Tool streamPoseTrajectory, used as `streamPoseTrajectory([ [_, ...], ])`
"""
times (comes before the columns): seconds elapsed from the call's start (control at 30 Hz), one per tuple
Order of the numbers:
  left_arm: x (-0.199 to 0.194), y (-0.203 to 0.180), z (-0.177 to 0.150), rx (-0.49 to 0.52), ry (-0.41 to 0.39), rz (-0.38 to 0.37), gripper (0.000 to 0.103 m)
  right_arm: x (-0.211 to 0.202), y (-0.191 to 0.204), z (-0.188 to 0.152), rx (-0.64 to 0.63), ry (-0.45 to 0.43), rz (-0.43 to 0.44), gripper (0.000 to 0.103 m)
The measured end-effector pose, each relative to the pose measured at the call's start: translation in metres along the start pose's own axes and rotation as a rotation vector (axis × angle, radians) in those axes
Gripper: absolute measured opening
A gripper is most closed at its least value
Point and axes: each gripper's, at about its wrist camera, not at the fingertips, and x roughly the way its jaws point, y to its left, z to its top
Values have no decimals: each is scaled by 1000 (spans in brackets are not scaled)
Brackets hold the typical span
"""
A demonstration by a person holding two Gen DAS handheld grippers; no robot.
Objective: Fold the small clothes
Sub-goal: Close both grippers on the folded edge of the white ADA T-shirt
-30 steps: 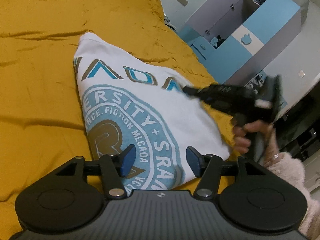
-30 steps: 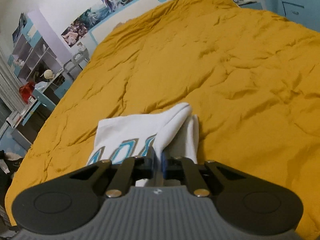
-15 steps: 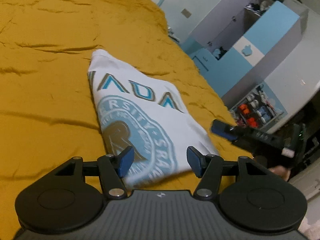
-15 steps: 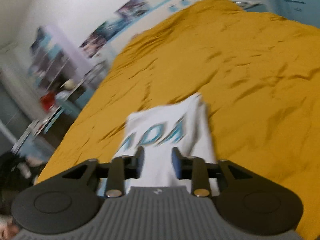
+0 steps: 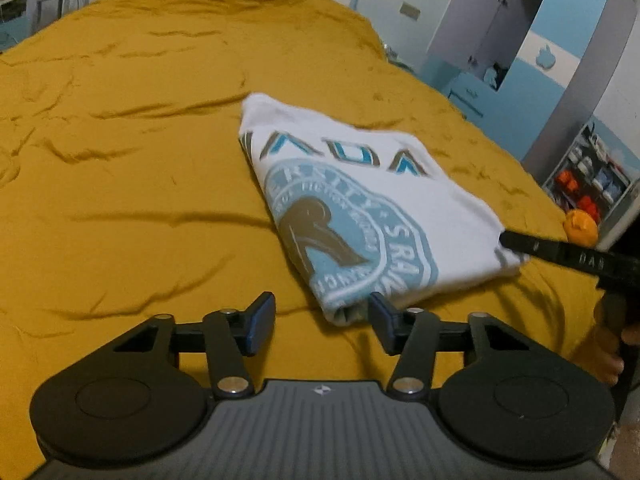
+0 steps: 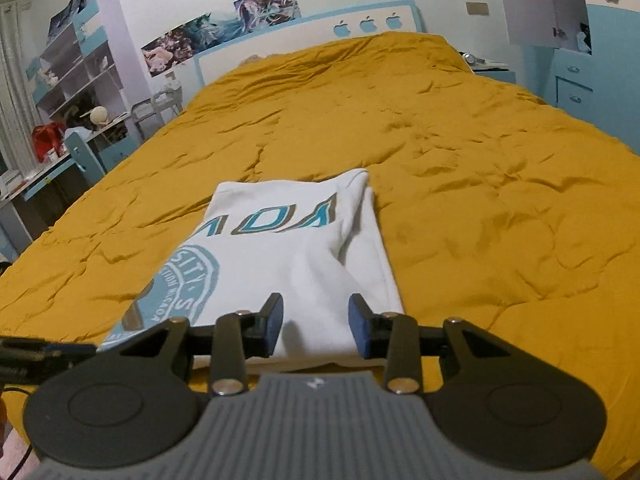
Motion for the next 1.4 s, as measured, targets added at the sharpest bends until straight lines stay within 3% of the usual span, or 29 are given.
streamPoseTrajectory([
  [0.03,1,-1,0,15,1,-3,47,1,-1,1,5,7,5,36],
  [0.1,7,-3,0,36,23,-8,28,6,-1,1,20,23,1,38],
  [0.27,12,-10,-1,64,25,-5,26,6,3,5,28,-11,-13,38],
  [0.33,12,-13,-1,67,30,-7,26,1,6,8,24,-41,9,44],
  [0.53,14,-16,-6,80,45,-3,26,9,11,9,15,-3,19,45],
  [0.77,4,-11,1,86,24,-20,4,24,10,5,-2,51,-26,45],
  [0.87,-4,-1,8,82,27,7,4,29,8,5,-12,78,-36,44],
  [1.0,19,8,-9,67,122,15,4,38,7,-1,-27,110,-42,44],
  [1.17,-7,8,0,33,85,-8,4,30,12,11,-49,97,-27,44],
  [1.33,-36,6,23,5,-33,-91,5,38,-2,42,31,52,3,44],
  [1.37,-34,5,27,-10,-46,-125,6,44,-7,46,57,53,11,43],
  [1.4,-28,3,32,-14,-42,-142,7,52,-11,51,76,57,17,35],
])
